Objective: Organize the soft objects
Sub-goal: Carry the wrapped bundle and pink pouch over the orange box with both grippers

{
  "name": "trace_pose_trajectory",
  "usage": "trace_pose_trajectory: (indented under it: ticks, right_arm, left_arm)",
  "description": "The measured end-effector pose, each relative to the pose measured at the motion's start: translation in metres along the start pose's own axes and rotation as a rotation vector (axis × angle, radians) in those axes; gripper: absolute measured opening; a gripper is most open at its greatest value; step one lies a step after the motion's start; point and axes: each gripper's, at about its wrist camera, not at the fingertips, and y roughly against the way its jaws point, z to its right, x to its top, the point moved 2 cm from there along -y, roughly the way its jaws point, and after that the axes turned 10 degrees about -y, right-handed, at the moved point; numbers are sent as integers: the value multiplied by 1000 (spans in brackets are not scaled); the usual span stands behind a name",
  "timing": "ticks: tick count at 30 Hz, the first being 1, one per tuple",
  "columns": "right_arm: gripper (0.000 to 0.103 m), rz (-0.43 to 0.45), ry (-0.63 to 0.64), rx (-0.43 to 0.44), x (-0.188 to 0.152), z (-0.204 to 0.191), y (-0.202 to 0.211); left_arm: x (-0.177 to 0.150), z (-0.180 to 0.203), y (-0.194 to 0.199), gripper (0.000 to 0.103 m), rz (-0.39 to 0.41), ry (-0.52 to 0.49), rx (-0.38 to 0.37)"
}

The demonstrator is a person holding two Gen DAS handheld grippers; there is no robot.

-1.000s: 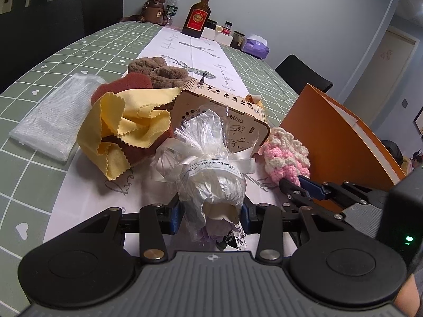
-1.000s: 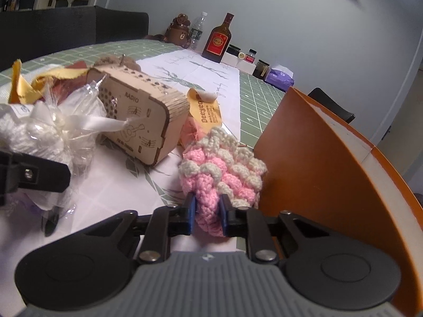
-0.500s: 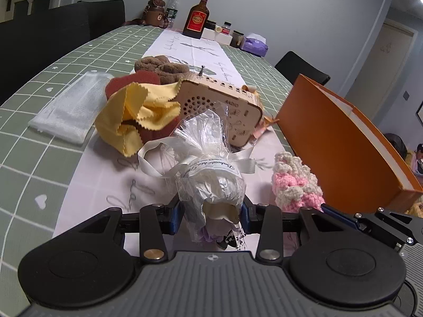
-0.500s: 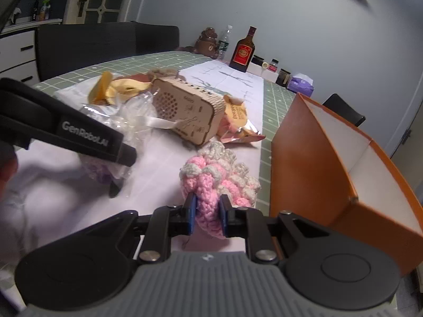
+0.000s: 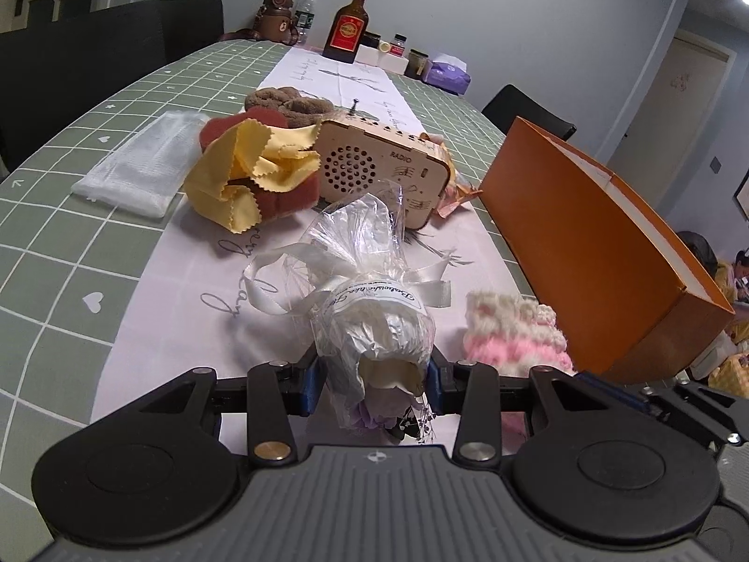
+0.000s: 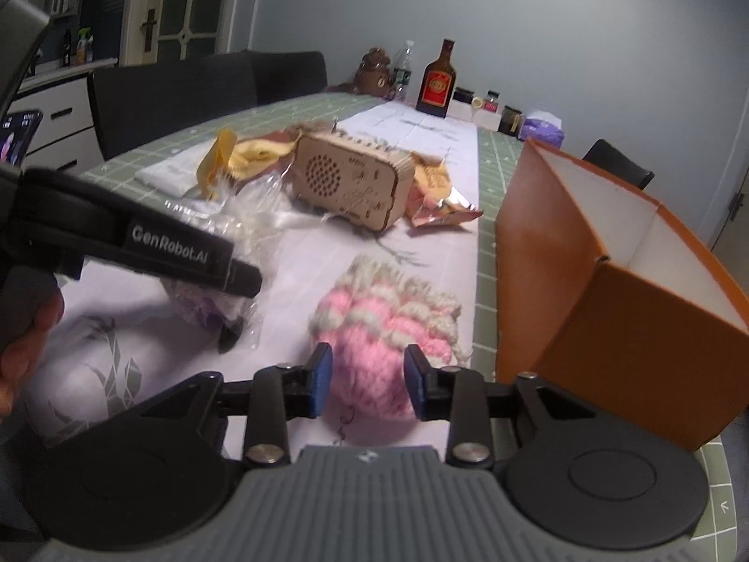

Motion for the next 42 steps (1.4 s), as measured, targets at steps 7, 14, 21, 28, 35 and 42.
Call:
trace_pose_trajectory:
  ticks: [7, 14, 21, 28, 35, 42]
  right_arm:
    - [67, 55, -132, -52, 15, 4, -17]
    - [84, -16, -266, -60, 9, 6, -48]
    - [71, -29, -231, -75, 0, 3, -58]
    - [50, -29, -139, -78, -2, -4, -54]
    - [39, -51, -162, -31, 3, 9, -50]
    - [40, 37, -76, 1, 19, 2, -24]
  left_arm:
    - [4, -5, -2, 47, 8, 6, 26]
    - [3, -8, -7, 47, 5, 2, 20]
    - [3, -9, -9, 49, 9, 1, 11]
    - [3, -8, -10, 49, 10, -6, 12]
    - [4, -3, -8, 49, 3, -31, 23]
    - [10, 5, 7, 46, 19, -51, 42]
